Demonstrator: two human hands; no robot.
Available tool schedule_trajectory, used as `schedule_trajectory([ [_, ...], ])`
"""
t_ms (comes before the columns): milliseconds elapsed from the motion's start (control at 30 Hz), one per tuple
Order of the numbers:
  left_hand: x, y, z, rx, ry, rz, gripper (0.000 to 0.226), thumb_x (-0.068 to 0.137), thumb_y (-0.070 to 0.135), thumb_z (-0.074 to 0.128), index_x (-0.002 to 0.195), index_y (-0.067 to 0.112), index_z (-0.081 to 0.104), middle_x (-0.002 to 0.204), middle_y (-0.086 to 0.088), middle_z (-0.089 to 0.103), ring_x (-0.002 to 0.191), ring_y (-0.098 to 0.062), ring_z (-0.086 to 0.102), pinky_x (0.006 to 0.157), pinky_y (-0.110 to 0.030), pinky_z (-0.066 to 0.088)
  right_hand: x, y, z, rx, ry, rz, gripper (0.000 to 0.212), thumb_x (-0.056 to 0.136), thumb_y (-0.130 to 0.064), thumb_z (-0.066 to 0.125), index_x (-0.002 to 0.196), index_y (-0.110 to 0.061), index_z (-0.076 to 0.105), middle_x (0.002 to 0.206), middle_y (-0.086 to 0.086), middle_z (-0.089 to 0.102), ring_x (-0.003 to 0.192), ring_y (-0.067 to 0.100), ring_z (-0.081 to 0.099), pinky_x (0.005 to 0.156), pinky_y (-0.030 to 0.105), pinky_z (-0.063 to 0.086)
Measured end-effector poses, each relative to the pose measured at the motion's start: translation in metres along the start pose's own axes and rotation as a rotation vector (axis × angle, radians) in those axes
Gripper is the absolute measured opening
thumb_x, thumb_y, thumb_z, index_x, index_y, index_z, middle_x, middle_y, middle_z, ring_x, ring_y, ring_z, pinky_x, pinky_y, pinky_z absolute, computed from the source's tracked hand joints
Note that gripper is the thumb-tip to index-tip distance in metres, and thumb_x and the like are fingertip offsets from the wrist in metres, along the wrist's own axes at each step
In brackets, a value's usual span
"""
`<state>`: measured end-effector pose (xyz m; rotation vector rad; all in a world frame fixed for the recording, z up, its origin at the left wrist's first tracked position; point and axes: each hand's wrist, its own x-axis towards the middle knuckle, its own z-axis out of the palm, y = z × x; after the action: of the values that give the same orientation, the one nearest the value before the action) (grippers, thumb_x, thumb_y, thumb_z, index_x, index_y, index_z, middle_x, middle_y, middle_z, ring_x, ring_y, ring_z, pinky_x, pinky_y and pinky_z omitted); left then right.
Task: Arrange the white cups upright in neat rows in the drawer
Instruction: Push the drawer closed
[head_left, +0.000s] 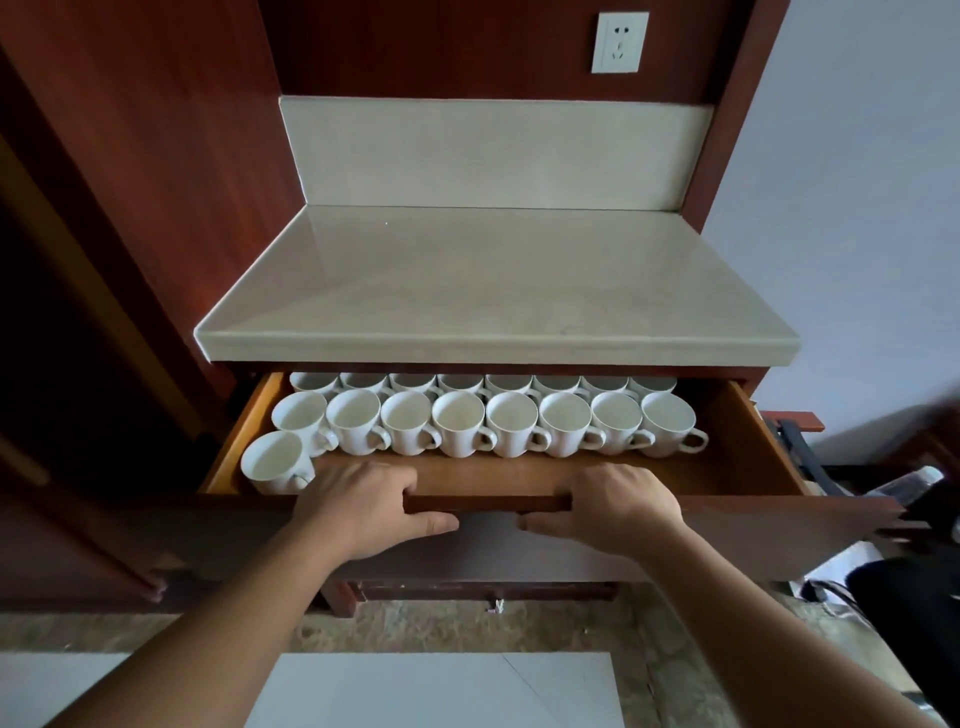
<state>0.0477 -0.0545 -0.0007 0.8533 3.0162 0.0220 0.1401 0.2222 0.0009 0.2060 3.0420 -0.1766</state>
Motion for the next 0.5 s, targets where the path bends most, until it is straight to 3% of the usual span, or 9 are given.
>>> schedule_trajectory([
  [233, 0.049, -0.015, 0.002, -0.018, 0.062, -0.014, 0.084, 0.059, 0.107, 0.033, 0.069, 0.026, 0.056, 0.065, 0.014, 0.057, 0.063, -0.005, 0.054, 0.063, -0.032, 0.052, 0.051, 0.005, -0.004, 0.001, 0.006, 0.06, 0.078, 0.056, -0.101, 0.043, 0.098, -0.04, 0.068, 0.094, -0.013, 0.072, 0.091, 0.016, 0.069, 0.075, 0.034, 0.055],
  [367, 0.066, -0.015, -0.002, -0.077, 0.102, -0.031, 0.071, 0.065, 0.1, 0.044, 0.074, 0.031, 0.054, 0.071, 0.016, 0.056, 0.068, -0.007, 0.055, 0.065, -0.032, 0.051, 0.067, 0.004, -0.007, -0.007, 0.111, 0.052, 0.071, 0.063, -0.096, 0.046, 0.102, -0.04, 0.065, 0.097, -0.016, 0.069, 0.098, 0.012, 0.066, 0.084, 0.032, 0.052],
  [433, 0.06, -0.016, 0.0, -0.207, 0.259, 0.004, 0.052, 0.074, 0.081, 0.065, 0.087, 0.031, 0.059, 0.084, 0.016, 0.06, 0.08, -0.01, 0.058, 0.071, -0.031, 0.05, 0.063, 0.003, -0.006, 0.029, 0.262, 0.035, 0.062, 0.072, -0.083, 0.059, 0.114, -0.037, 0.064, 0.113, -0.012, 0.065, 0.114, 0.016, 0.056, 0.1, 0.034, 0.043],
  [500, 0.04, -0.022, 0.01, -0.313, 0.496, -0.015, 0.047, 0.078, 0.05, 0.082, 0.109, 0.019, 0.066, 0.108, 0.004, 0.065, 0.103, -0.019, 0.059, 0.09, -0.037, 0.05, 0.044, 0.006, 0.0, 0.159, 0.45, 0.141, 0.067, 0.078, -0.062, 0.073, 0.134, -0.027, 0.058, 0.133, -0.003, 0.055, 0.127, 0.022, 0.045, 0.11, 0.04, 0.036],
])
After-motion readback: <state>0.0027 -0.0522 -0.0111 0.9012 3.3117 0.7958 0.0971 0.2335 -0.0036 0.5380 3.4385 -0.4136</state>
